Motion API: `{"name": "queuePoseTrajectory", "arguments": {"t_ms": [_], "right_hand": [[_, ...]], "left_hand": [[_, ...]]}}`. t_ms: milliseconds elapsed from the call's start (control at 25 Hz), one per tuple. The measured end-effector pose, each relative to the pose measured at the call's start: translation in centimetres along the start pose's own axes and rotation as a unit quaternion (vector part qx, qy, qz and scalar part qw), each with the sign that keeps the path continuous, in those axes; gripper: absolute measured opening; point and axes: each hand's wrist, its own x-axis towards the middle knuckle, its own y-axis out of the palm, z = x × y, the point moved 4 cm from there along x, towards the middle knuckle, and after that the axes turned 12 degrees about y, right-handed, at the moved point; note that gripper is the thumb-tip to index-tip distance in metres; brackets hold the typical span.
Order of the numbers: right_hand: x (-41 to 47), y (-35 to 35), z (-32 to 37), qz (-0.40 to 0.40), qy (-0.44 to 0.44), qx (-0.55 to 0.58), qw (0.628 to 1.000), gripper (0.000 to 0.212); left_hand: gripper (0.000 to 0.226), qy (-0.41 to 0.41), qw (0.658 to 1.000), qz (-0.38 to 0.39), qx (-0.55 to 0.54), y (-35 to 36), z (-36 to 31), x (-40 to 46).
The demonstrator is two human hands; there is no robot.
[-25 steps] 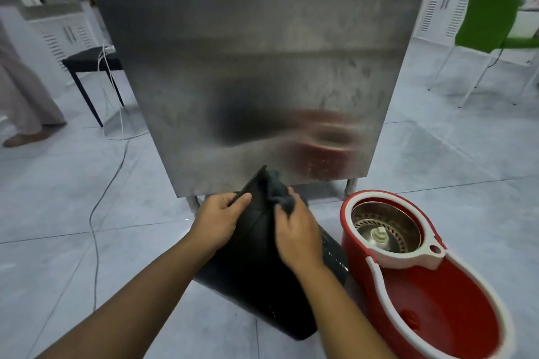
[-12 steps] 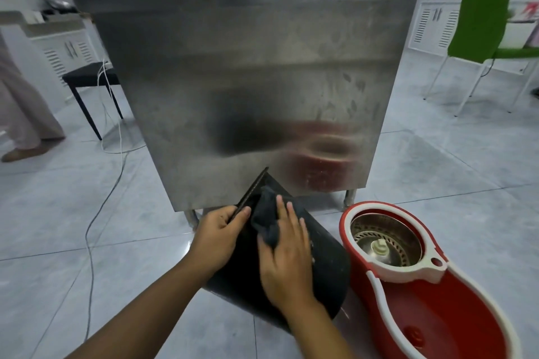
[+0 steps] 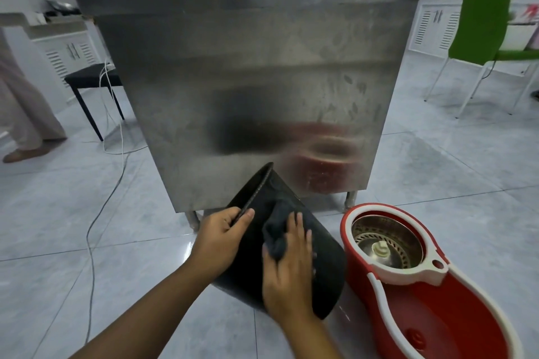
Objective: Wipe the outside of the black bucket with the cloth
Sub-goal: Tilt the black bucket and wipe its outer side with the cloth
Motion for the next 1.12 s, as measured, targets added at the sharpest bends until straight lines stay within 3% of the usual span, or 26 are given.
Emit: {"name": "queuePoseTrajectory", "arguments": {"t_ms": [120, 240, 320, 400, 520, 720, 840, 920, 1040, 1120], "right_hand": [[4.7, -3.4, -2.4, -0.002, 0.099, 0.082, 0.992, 0.044], [2.7, -4.0, -4.2, -0.064, 0.156, 0.056, 0.984, 0.047], [-0.8, -2.2, -2.4, -0.059, 0.121, 0.042, 0.99, 0.055], [-2.8, -0.5, 0.5, -0.004, 0.046, 0.055, 0.997, 0.059], [-0.8, -1.3, 3.1, 0.005, -0.033, 0.024, 0.999, 0.059], [5.9, -4.7, -3.9, -0.022, 0.156, 0.036, 0.987, 0.047], [5.1, -5.1, -8.1, -0.062, 0.223, 0.142, 0.962, 0.036], [3.9, -4.8, -9.4, -0.083, 0.279, 0.255, 0.922, 0.042], [2.2, -5.0, -9.4, -0.134, 0.309, 0.375, 0.863, 0.045], [1.1, -5.1, -8.3, -0.142, 0.278, 0.394, 0.864, 0.044]], "left_hand": [[0.04, 0.002, 1.0, -0.024, 0.006, -0.6, -0.4, -0.1], [0.04, -0.016, 0.996, -0.088, 0.001, -1.5, -0.4, 0.1], [0.043, -0.034, 0.995, -0.096, -0.011, -1.2, -0.1, 0.2], [0.043, -0.051, 0.995, -0.083, -0.019, -0.4, 0.4, 0.0], [0.032, -0.042, 0.997, -0.041, -0.042, 0.8, 0.1, -0.6], [0.035, -0.034, 0.997, -0.067, -0.031, 0.1, -0.5, -0.4], [0.039, -0.004, 0.997, -0.075, 0.012, -0.7, -0.9, -0.3], [0.041, 0.009, 1.0, -0.018, -0.001, -0.5, -1.0, -0.5], [0.029, -0.087, 0.973, 0.178, -0.118, 0.5, -1.9, -1.1], [0.028, -0.13, 0.957, 0.183, -0.185, 1.0, -2.3, -0.8]]}}
